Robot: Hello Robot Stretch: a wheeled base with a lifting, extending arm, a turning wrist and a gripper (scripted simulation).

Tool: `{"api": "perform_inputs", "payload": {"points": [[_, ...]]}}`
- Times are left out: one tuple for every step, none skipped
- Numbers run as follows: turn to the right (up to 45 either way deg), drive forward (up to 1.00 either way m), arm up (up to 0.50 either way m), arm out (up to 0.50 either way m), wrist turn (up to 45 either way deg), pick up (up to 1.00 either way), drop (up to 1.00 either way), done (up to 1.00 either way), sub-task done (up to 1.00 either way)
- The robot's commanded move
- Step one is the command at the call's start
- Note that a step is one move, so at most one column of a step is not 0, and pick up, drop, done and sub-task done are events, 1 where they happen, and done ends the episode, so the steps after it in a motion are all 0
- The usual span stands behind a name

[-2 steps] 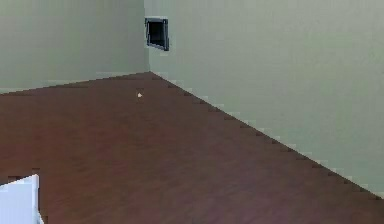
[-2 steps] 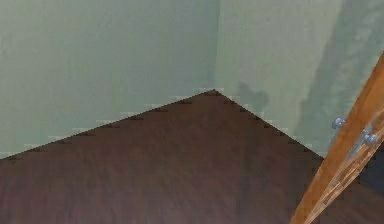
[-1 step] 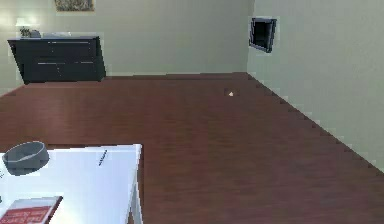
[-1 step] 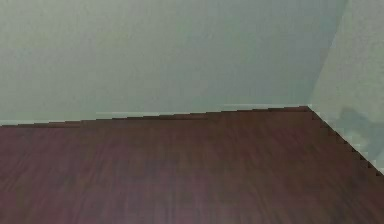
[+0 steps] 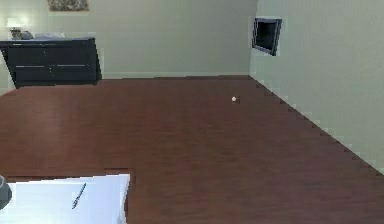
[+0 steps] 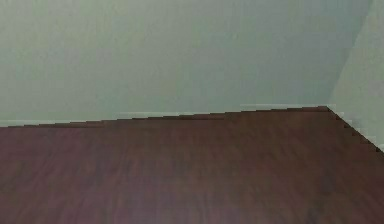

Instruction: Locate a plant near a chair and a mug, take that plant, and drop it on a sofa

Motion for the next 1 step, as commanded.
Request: {"api": "perform_inputs", "payload": {"points": [[-45.0,0.0,0.0,0.0,0.0,0.0,0.0,0.0,0.0]]}}
